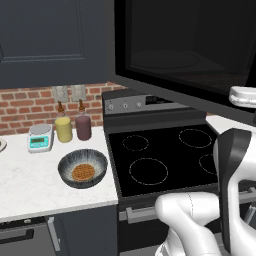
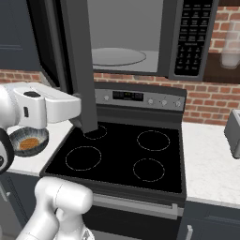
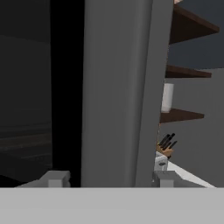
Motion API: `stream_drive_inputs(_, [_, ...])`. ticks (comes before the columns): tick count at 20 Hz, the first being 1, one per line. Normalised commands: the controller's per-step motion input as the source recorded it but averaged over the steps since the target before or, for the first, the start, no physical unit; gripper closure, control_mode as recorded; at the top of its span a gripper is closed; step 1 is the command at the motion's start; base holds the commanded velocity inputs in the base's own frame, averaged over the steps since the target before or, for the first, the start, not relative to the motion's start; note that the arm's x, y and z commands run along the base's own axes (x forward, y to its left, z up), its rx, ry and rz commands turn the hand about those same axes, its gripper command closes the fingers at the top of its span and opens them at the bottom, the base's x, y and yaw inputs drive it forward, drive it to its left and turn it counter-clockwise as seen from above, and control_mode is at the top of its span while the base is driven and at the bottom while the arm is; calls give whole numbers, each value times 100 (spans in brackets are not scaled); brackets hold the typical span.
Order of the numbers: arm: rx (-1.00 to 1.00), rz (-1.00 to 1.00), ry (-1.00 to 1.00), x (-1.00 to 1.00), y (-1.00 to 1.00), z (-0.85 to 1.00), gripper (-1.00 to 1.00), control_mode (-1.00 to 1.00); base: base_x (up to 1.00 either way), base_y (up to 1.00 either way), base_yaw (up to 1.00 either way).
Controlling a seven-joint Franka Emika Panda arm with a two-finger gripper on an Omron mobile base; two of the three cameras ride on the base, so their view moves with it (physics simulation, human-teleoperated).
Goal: Open the microwave, place the bowl with waffle inside the microwave, then close the microwave door and turn it on.
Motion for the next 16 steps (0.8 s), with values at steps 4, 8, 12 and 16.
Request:
stream_drive_inputs(4, [0, 0, 0, -10, 0, 0, -100, -100, 0, 0, 0])
stream_drive_inputs(8, [0, 0, 0, -41, 0, 0, -100, -100, 0, 0, 0])
stream_drive_inputs(12, [0, 0, 0, -71, 1, 0, -100, -100, 0, 0, 0])
stream_drive_inputs(16, [1, 8, 0, -89, -38, 3, -100, -100, 0, 0, 0])
